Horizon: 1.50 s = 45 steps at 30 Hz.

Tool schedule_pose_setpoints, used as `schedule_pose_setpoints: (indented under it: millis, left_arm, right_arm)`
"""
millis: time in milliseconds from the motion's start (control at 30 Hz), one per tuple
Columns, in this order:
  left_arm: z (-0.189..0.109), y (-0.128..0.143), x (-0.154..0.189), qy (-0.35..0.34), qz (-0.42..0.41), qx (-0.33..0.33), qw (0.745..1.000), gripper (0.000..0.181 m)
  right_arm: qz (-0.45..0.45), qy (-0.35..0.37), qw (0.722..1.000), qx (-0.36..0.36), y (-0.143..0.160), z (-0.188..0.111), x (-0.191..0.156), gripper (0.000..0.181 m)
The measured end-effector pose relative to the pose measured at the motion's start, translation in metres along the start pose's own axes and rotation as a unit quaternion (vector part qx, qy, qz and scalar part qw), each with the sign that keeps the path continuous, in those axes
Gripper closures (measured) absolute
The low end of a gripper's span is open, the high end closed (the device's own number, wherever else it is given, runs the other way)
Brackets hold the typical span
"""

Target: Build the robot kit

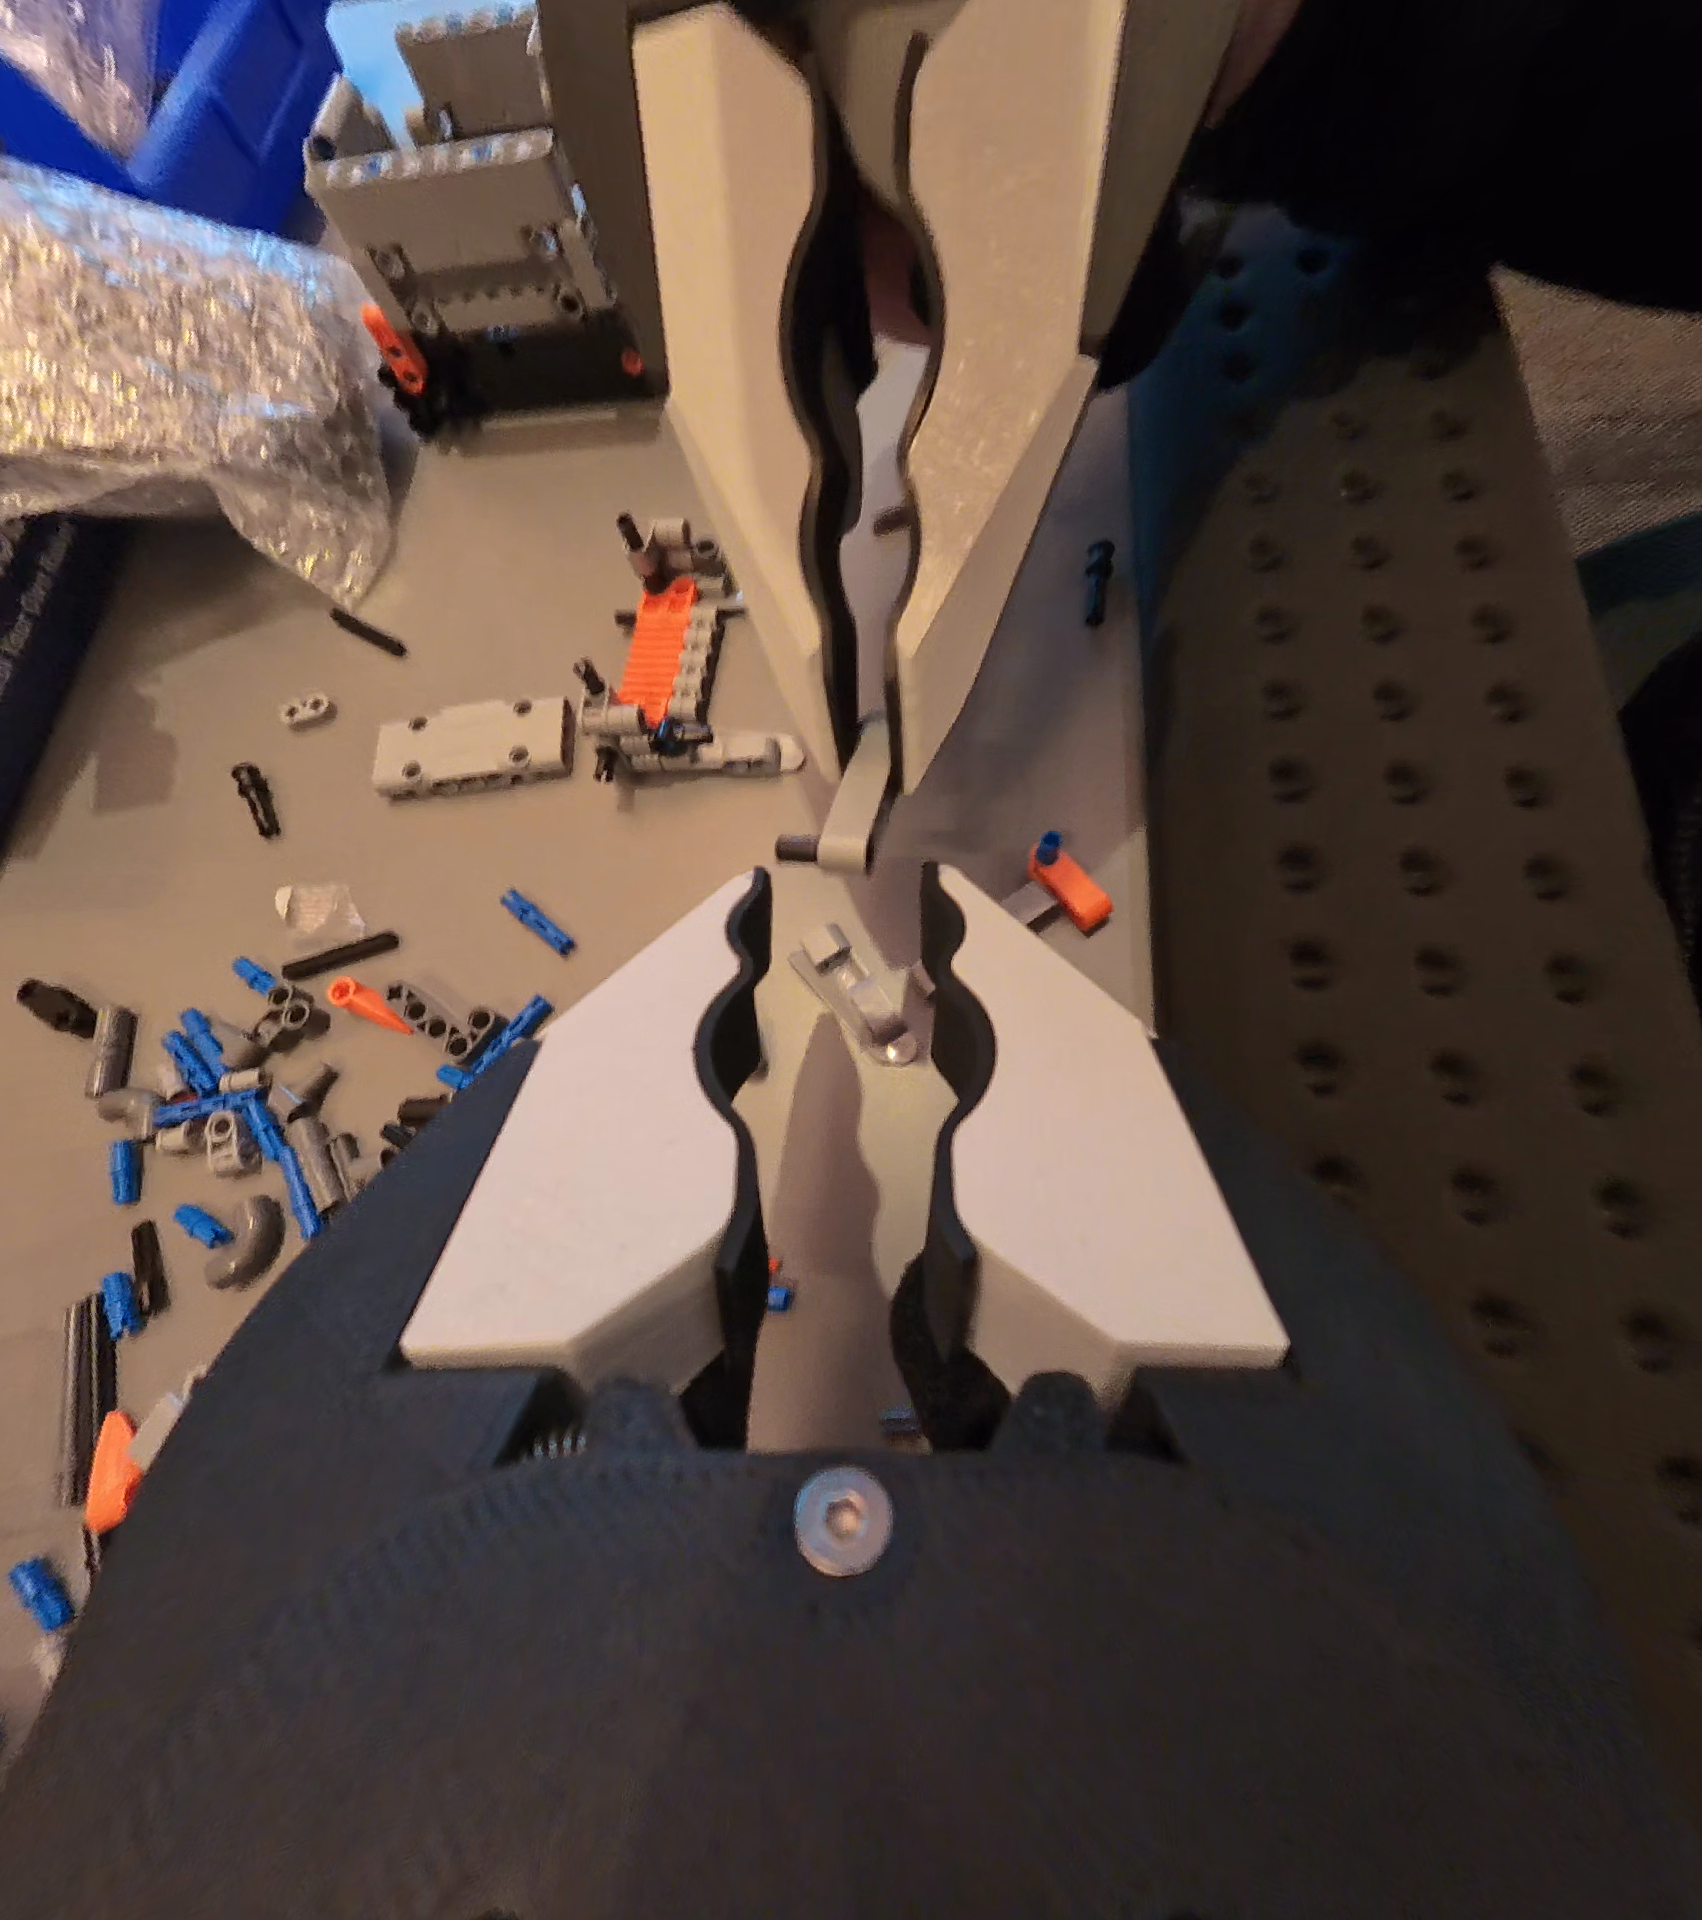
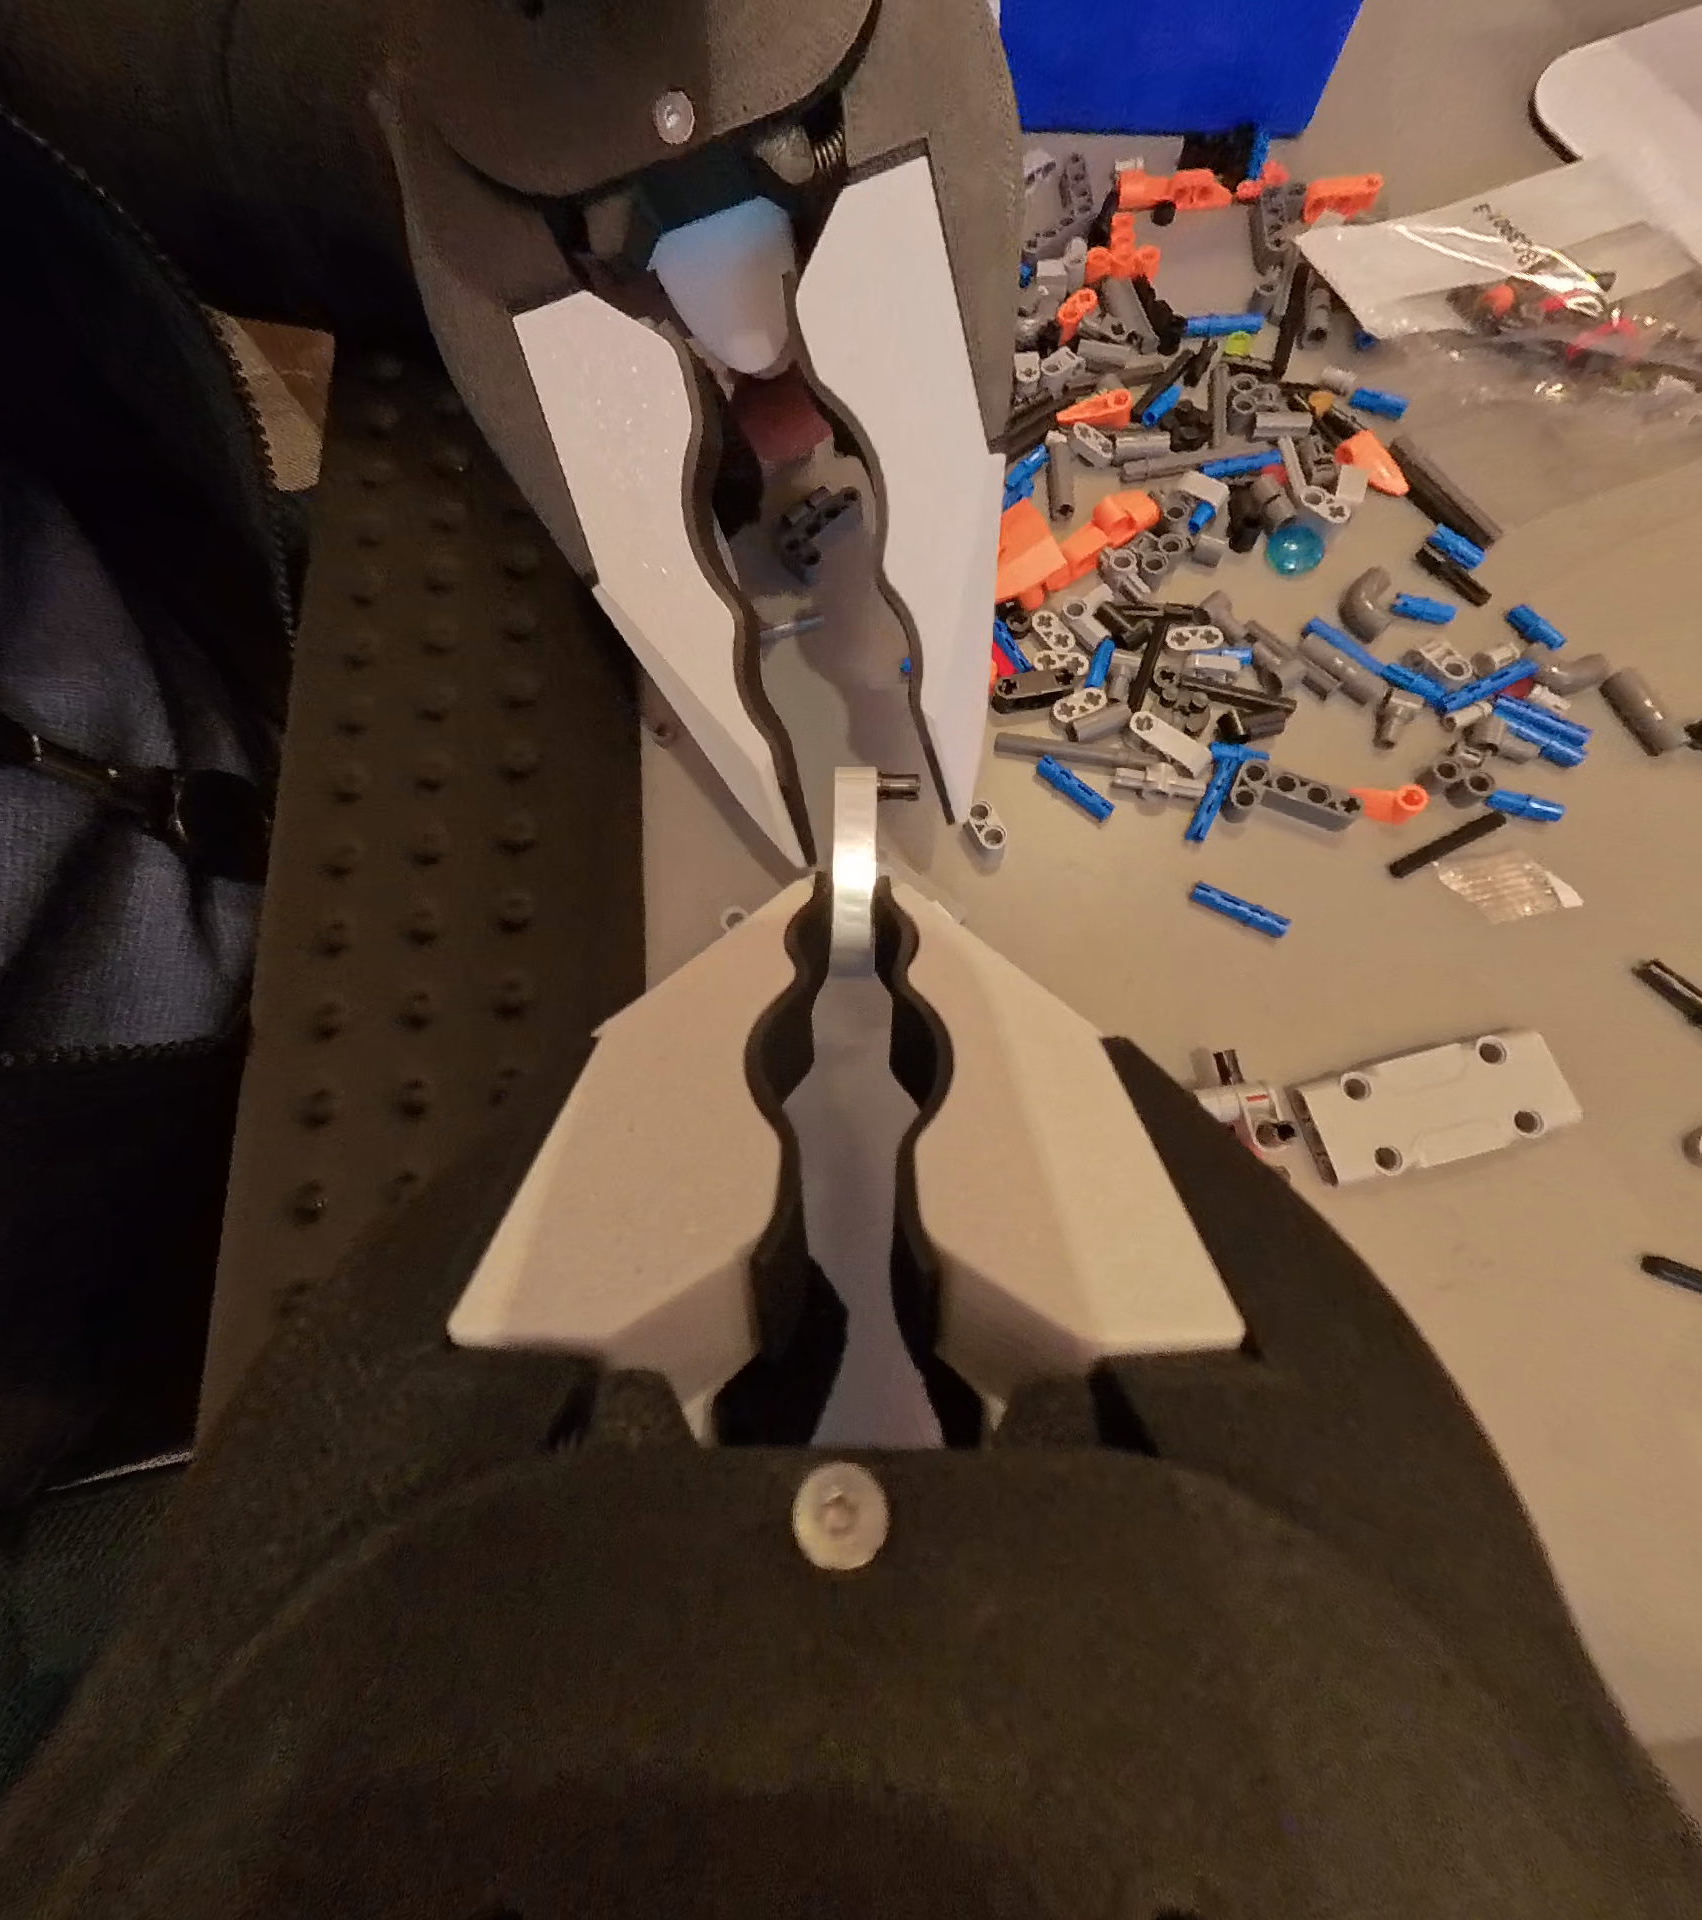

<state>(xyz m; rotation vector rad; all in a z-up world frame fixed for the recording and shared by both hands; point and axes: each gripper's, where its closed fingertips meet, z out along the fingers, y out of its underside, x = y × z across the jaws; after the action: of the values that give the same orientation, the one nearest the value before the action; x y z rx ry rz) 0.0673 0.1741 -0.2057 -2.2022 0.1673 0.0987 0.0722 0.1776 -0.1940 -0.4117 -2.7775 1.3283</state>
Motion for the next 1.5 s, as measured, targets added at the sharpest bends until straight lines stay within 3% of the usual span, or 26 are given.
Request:
schedule_pose_setpoints:
  millis: [200,533,933,1200,1500]
  left_arm:
    - [0.003,-0.005,0.003,0.001,0.012,0.003,1.000,0.162]
    - [0.003,-0.010,-0.007,-0.005,-0.022,0.018,1.000,0.165]
    - [-0.002,-0.016,-0.020,-0.013,-0.066,0.047,0.997,0.166]
    - [-0.003,-0.015,-0.021,0.002,-0.098,0.057,0.994,0.166]
    - [-0.007,-0.019,-0.024,0.004,-0.105,0.073,0.992,0.166]
  right_arm:
    - [0.001,-0.016,1.000,0.015,-0.005,0.004,-0.007,0.176]
    - [-0.015,0.023,0.999,0.043,-0.011,0.000,0.004,0.175]
    - [-0.013,0.071,0.993,0.091,-0.017,-0.014,0.020,0.158]
    - [-0.092,0.154,0.984,0.021,-0.005,-0.003,0.029,0.169]
    - [-0.093,0.154,0.983,0.039,-0.009,-0.005,0.029,0.171]
